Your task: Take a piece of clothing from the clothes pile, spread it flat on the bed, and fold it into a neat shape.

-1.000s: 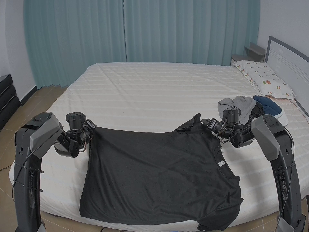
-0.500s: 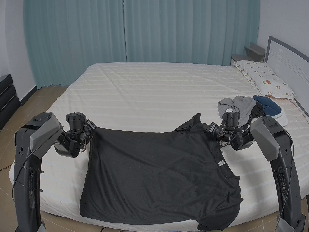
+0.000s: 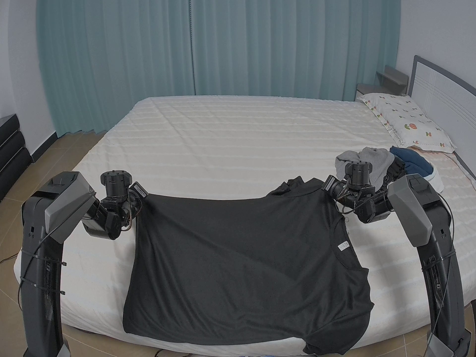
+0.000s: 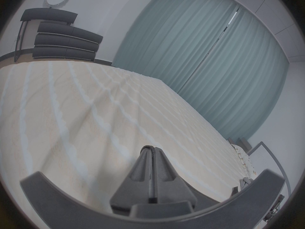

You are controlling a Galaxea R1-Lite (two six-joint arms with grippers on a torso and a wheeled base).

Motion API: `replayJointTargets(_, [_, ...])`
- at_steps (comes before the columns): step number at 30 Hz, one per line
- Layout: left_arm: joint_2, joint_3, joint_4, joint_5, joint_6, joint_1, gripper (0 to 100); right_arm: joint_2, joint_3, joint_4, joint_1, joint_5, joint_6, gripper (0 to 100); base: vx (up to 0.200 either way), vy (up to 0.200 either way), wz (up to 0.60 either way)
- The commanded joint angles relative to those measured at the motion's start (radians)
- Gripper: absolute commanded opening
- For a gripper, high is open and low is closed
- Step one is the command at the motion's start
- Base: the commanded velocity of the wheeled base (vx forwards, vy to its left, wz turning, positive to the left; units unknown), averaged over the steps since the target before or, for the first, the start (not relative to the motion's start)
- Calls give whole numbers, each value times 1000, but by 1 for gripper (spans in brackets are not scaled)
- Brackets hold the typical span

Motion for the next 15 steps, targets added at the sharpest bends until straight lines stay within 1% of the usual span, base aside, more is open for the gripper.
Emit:
replayJointTargets(1, [3, -60, 19, 8, 12, 10, 0, -6, -27, -2, -2, -14, 0, 0, 0, 0, 0])
replayJointTargets(6, [10, -154, 93, 23, 12, 10, 0, 5, -100, -1, -8, -57, 0, 0, 0, 0, 0])
replayJointTargets(8, [30, -197, 101, 38, 12, 10, 0, 16, -127, -1, -10, -73, 0, 0, 0, 0, 0])
replayJointTargets(9, [30, -197, 101, 38, 12, 10, 0, 16, -127, -1, -10, -73, 0, 0, 0, 0, 0])
replayJointTargets(10, [50, -252, 107, 54, 17, 10, 0, 24, -162, 6, -10, -85, 0, 0, 0, 0, 0])
replayJointTargets(11, [53, -270, 118, 57, 22, 10, 0, 27, -180, 9, -10, -91, -1, 0, 0, 0, 0])
replayJointTargets(12, [53, -270, 118, 57, 22, 10, 0, 27, -180, 9, -10, -91, -1, 0, 0, 0, 0])
replayJointTargets(13, [63, -289, 153, 57, 25, 8, 0, 30, -181, 12, -10, -100, -1, 0, 0, 0, 0])
replayJointTargets(15, [74, -310, 180, 57, 25, 7, 0, 36, -181, 12, -10, -102, -3, 0, 0, 0, 0])
